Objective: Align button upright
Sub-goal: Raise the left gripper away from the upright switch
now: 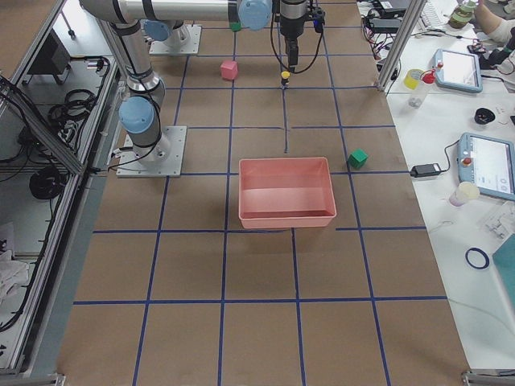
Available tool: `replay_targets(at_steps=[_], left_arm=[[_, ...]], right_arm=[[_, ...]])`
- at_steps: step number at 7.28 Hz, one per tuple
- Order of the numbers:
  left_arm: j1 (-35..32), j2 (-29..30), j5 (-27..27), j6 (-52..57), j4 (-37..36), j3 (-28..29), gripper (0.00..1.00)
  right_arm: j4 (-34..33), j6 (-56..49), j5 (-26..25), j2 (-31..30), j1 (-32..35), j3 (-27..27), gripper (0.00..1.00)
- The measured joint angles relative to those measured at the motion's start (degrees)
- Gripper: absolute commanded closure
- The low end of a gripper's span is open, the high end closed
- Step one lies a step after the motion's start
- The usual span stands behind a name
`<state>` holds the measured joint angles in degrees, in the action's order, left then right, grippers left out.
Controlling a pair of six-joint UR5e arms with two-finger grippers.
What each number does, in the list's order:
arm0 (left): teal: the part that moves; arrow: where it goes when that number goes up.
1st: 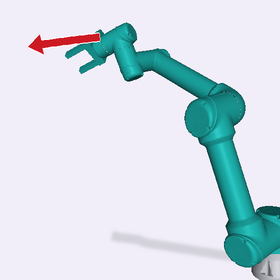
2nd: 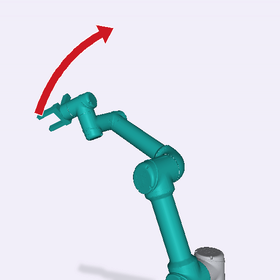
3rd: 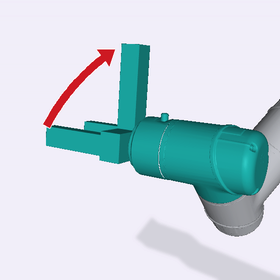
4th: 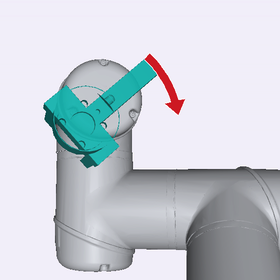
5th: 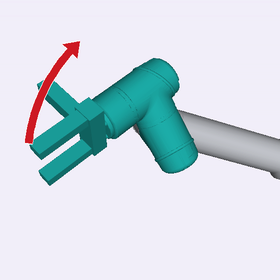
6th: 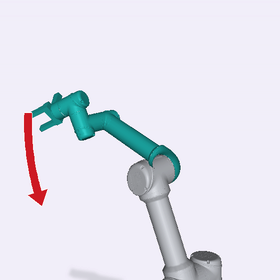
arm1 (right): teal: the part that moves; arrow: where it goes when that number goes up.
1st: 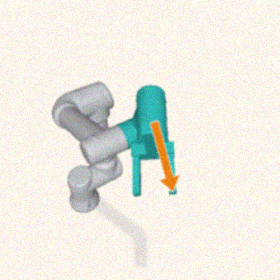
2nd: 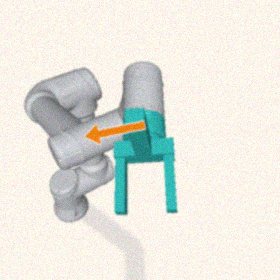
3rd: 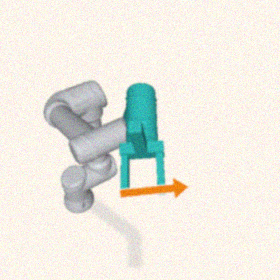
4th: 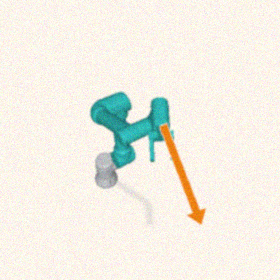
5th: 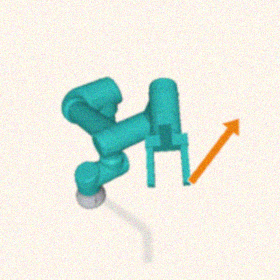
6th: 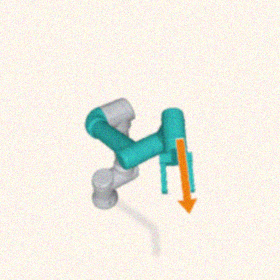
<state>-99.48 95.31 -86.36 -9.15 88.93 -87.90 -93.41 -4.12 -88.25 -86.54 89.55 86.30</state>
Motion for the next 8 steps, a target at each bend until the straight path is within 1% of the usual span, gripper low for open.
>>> replay_targets(at_steps=[1, 2, 3, 5, 7, 8], left_arm=[[0.56, -1.79, -3.72, 3.08, 1.1, 0.13, 0.0], [1.64, -2.25, -5.5, 4.8, -0.23, 0.72, 0.02], [2.89, -2.12, -6.07, 5.58, -2.68, 1.27, 0.01], [4.26, -2.32, -6.11, 6.25, -4.37, 1.0, 0.05], [5.62, -2.4, -5.52, 6.67, -4.4, 1.19, 0.0], [6.36, -2.41, -5.37, 6.93, -4.36, 1.27, 0.0]], right_arm=[[0.02, -0.4, 0.05, 0.04, 0.65, 0.07, 0.0], [0.04, -0.6, 0.01, 0.11, 0.92, 0.21, 0.0], [0.06, -0.65, 0.0, 0.11, 1.04, 0.25, 0.0], [-0.05, -0.46, 0.03, 0.28, 1.13, 0.33, 0.0], [-0.31, 0.05, 0.16, 0.58, 1.15, 0.36, 0.0], [-0.2, 0.18, 0.1, 0.61, 1.15, 0.36, 0.0]])
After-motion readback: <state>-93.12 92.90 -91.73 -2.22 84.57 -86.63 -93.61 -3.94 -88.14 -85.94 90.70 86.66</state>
